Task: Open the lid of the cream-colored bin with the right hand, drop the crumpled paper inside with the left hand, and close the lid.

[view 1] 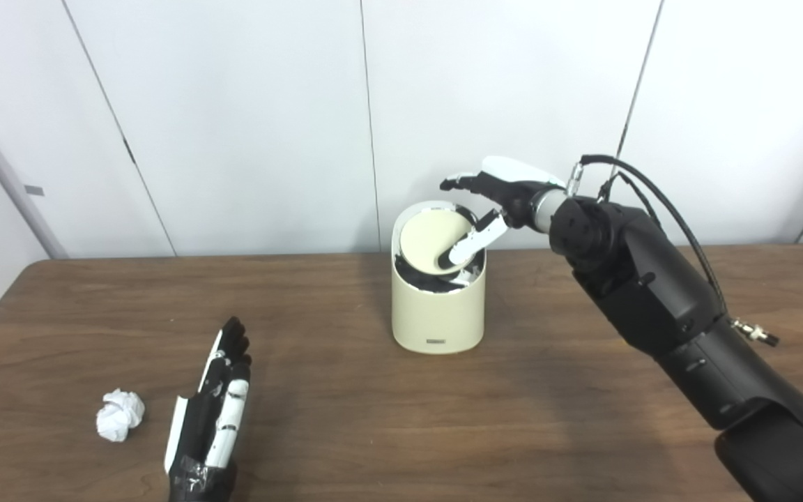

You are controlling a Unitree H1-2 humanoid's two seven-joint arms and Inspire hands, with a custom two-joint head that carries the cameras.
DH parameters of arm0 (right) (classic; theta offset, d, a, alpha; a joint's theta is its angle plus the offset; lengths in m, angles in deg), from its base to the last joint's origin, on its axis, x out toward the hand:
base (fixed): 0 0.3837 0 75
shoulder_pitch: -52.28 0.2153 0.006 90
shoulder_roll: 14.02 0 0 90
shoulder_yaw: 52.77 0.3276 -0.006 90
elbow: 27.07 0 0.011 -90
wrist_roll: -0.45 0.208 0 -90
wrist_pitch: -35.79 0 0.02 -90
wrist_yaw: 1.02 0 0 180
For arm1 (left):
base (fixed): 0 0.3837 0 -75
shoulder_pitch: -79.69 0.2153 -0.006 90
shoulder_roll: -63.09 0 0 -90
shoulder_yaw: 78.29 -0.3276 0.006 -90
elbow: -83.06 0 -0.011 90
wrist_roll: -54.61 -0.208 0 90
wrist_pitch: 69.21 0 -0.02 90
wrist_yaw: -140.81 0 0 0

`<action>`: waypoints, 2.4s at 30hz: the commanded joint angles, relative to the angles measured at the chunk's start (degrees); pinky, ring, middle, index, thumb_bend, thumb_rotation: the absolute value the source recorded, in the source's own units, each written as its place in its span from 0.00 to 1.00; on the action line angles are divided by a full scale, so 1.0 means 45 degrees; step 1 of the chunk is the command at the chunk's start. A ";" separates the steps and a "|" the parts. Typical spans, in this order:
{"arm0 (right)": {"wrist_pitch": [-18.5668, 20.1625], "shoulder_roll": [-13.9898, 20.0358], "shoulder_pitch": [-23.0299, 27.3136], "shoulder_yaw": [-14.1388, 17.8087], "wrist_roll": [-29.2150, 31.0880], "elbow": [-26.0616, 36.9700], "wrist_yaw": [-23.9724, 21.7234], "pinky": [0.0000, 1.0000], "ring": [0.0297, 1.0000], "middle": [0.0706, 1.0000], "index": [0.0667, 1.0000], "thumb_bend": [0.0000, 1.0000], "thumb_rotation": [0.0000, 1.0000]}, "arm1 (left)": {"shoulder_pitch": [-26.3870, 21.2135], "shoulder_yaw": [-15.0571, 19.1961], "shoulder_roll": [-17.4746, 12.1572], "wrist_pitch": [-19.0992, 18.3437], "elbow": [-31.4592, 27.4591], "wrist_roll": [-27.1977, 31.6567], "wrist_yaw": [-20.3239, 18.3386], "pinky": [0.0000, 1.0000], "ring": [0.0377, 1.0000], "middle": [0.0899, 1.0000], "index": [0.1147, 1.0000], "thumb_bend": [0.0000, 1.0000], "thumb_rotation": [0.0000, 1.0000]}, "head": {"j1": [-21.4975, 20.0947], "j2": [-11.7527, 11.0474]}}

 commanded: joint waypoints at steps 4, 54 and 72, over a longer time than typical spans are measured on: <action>-0.0230 0.0061 0.0895 0.0172 -0.0197 0.0004 0.0425 0.95 0.92 0.92 0.90 0.86 0.42 | 0.0640 -0.0346 0.0668 0.0135 0.1631 0.0176 0.0067 1.00 1.00 1.00 1.00 0.31 0.71 | -0.0017 0.0029; -0.1068 0.0115 0.0305 -0.0280 -0.0355 -0.0413 0.0674 1.00 0.95 0.93 0.91 0.85 0.43 | 0.0930 -0.0413 0.0823 0.0162 0.1159 0.0146 0.0131 1.00 1.00 1.00 1.00 0.33 0.73 | 0.0133 0.0402; -0.0901 0.0118 0.0540 0.0470 -0.0033 0.0265 0.0983 0.93 0.91 0.92 0.90 0.84 0.46 | 0.0882 -0.0382 0.0862 0.0146 0.1373 0.0135 0.0180 1.00 1.00 1.00 1.00 0.34 0.72 | 0.0117 0.0383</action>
